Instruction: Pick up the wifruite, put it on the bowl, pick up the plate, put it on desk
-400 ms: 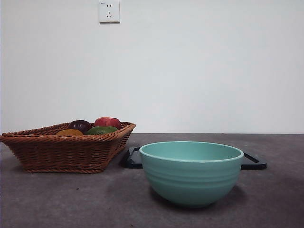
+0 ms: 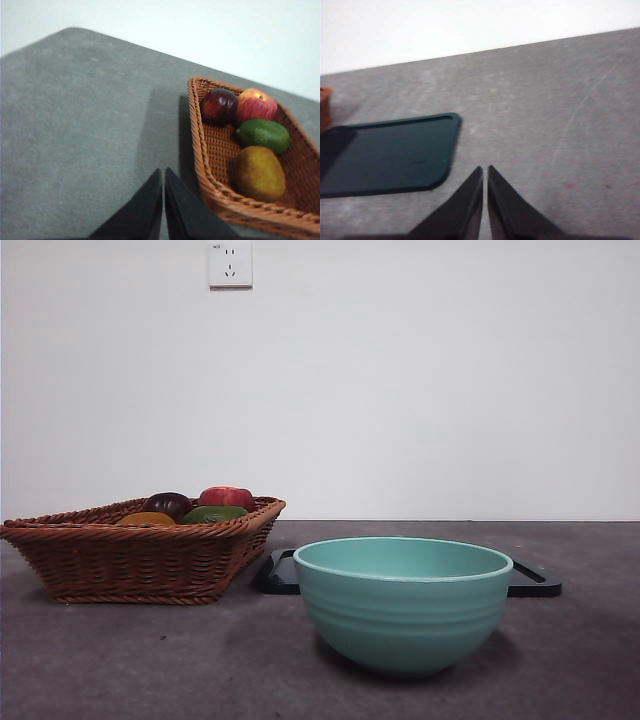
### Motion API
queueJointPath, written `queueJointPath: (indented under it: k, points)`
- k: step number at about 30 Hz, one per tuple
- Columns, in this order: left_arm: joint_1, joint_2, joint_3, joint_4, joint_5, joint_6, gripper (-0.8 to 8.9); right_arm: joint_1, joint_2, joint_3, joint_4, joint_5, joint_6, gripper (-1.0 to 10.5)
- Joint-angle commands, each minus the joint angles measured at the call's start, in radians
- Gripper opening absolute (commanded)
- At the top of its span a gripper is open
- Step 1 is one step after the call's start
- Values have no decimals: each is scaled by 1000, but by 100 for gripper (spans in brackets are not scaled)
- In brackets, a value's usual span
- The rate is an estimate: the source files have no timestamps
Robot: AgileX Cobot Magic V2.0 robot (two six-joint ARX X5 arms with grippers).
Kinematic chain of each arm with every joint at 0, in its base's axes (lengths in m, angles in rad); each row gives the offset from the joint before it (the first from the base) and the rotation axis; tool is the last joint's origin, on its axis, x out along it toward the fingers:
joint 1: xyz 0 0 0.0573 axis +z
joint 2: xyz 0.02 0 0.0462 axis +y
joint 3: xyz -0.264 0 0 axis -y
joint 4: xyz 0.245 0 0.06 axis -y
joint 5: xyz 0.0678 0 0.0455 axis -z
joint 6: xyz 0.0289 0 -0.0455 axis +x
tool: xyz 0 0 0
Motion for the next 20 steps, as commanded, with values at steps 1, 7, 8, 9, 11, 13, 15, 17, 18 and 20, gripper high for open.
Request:
queueJointPath:
  k: [1,7,8,9,11,13,15,17,18,20]
  points:
    - [3,-1,13,-12,0,-95,9,-1,-3,7,2,-7,75,5]
    - [3,9,101,-85,26,-144,10,-1,-2,76,-1,-7,111,5]
    - [3,15,122,-105,30,-144,10,-1,-2,94,-2,-7,111,5]
    - [3,23,141,-122,30,-144,10,-1,-2,113,-3,-7,111,5]
    - [3,43,187,-148,30,-143,10,-1,6,158,-7,-6,118,5]
    - [3,70,232,-163,30,-142,10,-1,22,211,-30,-8,119,5]
    - [3,103,282,-175,50,-132,10,-1,49,274,-76,-13,117,5]
    - [3,148,341,-198,88,-103,10,-1,91,344,-128,-32,106,5]
    - [3,172,368,-210,108,-87,10,-1,112,375,-153,-38,98,5]
    - [2,231,431,-245,153,-53,10,-1,168,447,-208,-67,71,5]
